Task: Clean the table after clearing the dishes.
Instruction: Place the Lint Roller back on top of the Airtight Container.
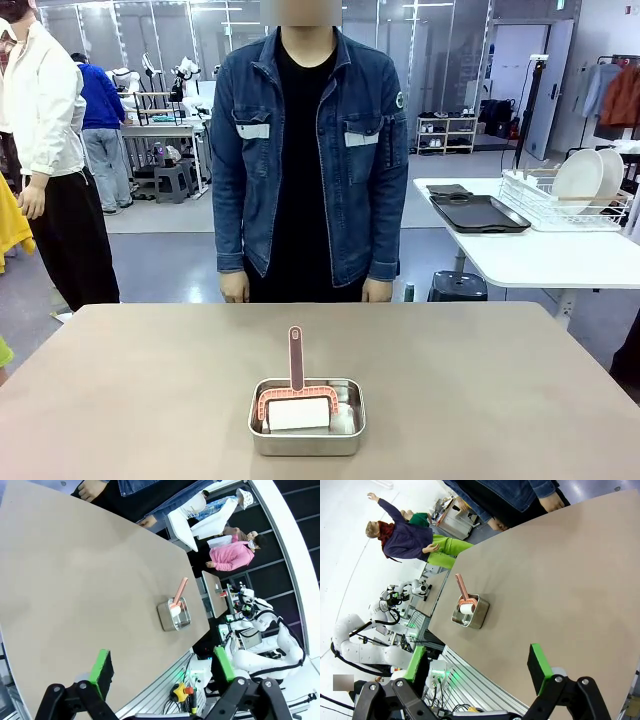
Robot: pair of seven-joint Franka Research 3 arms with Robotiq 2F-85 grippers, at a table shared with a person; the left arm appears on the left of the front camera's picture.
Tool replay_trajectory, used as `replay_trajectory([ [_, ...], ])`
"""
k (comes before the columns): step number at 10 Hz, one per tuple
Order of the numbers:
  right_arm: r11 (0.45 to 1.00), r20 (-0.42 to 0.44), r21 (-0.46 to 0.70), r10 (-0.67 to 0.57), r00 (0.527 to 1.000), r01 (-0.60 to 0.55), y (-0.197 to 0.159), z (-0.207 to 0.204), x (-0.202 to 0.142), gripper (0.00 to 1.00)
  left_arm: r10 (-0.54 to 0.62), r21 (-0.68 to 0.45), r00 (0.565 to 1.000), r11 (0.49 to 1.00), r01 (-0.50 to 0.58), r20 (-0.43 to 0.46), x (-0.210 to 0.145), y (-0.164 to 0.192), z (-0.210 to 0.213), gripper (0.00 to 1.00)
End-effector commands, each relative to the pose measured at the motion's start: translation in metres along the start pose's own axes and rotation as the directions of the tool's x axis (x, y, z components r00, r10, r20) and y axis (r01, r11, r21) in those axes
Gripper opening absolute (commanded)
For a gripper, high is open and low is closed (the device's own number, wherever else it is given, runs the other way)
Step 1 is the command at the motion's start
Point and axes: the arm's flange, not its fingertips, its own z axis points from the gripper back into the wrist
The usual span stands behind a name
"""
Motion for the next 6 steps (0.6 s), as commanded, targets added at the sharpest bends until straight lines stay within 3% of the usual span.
replay_trajectory([
  [1,1.0,-0.001,0.011,0.013,1.0,-0.013,0.0013,0.0009,-0.0015,1.0,0.0,-0.023,1.0,1.0,0.0,0.02,-0.0015,-0.005,0.0011,1.0],
  [6,1.0,-0.001,0.011,0.013,1.0,-0.013,0.0013,0.0009,-0.0015,1.0,0.0,-0.023,1.0,1.0,0.0,0.02,-0.0015,-0.005,0.0011,1.0],
])
